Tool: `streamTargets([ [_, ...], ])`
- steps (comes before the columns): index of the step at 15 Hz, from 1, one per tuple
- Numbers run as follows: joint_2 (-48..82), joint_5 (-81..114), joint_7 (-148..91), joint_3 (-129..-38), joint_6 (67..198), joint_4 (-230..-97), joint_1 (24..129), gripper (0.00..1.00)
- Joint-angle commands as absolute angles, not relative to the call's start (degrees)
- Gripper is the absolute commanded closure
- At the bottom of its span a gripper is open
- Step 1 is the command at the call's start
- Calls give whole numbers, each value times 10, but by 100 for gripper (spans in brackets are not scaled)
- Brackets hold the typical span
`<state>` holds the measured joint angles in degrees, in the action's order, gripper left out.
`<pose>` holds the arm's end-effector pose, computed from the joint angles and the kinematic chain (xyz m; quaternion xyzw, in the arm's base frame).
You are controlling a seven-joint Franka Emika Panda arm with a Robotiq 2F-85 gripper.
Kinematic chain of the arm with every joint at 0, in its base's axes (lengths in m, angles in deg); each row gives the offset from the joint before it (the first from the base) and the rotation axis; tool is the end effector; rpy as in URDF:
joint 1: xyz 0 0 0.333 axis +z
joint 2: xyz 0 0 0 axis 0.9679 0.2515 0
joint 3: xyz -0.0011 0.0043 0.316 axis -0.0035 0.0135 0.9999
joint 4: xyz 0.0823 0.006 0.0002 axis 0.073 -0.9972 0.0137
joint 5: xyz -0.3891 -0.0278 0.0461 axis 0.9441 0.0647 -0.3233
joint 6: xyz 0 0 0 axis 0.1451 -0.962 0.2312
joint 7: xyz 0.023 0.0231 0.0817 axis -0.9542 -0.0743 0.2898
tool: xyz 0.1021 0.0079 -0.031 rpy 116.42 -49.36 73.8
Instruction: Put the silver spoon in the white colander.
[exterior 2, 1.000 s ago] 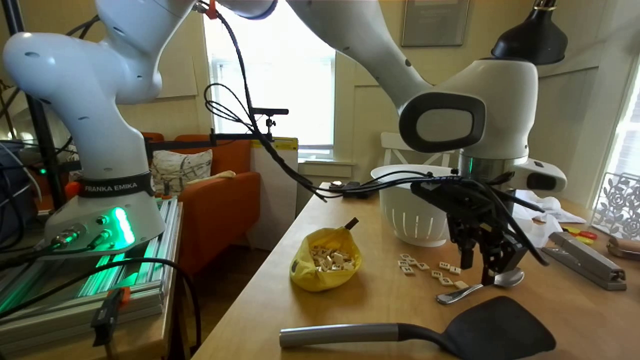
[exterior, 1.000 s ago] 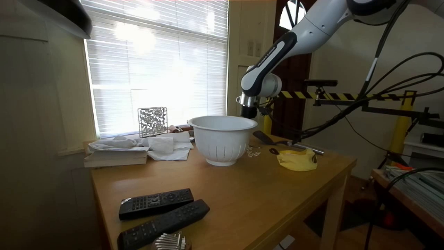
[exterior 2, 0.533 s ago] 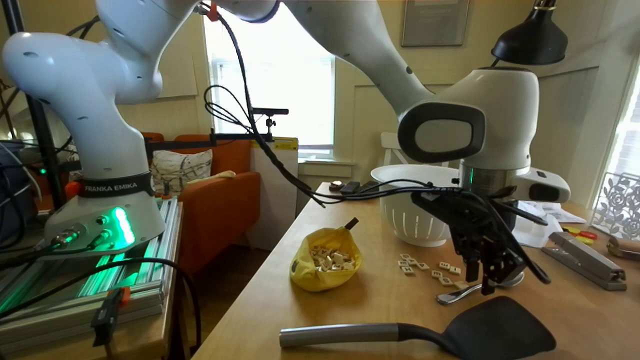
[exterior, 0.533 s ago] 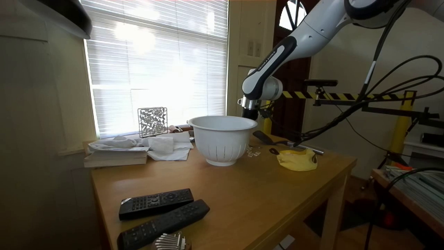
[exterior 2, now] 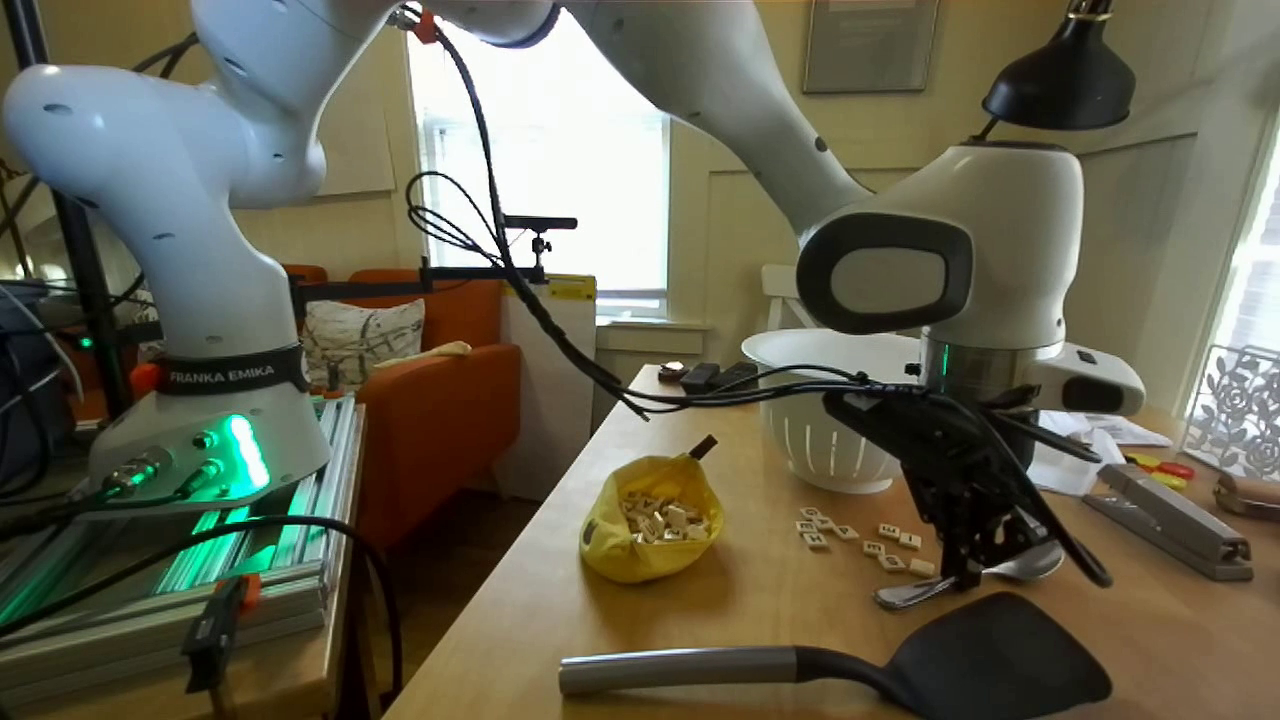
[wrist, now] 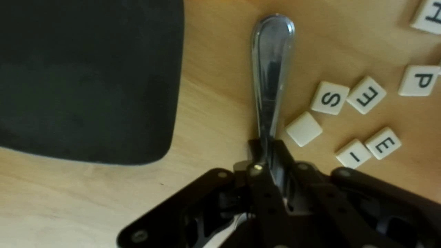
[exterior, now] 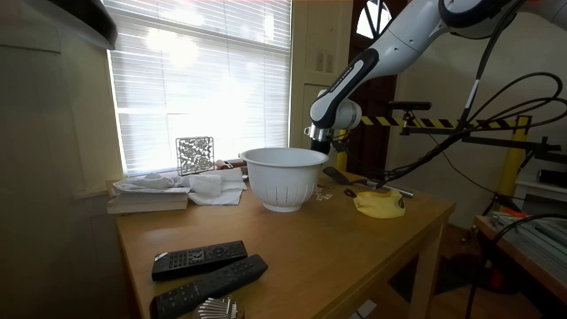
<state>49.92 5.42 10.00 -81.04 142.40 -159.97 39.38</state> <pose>0.5644 -0.4309 0.1503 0.9944 -0.0828 0.0653 0.0048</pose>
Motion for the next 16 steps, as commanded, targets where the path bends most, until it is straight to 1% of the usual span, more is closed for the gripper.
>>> streamTargets([
  [1, 463, 64, 107, -804, 1404, -1607, 391, 96],
  [7, 354, 60, 193, -792, 1369, -1634, 389, 97],
  [11, 283, 45, 278, -790, 1371, -1655, 390, 97],
  [16, 205, 36, 424, -798, 1288, -1702, 403, 97],
])
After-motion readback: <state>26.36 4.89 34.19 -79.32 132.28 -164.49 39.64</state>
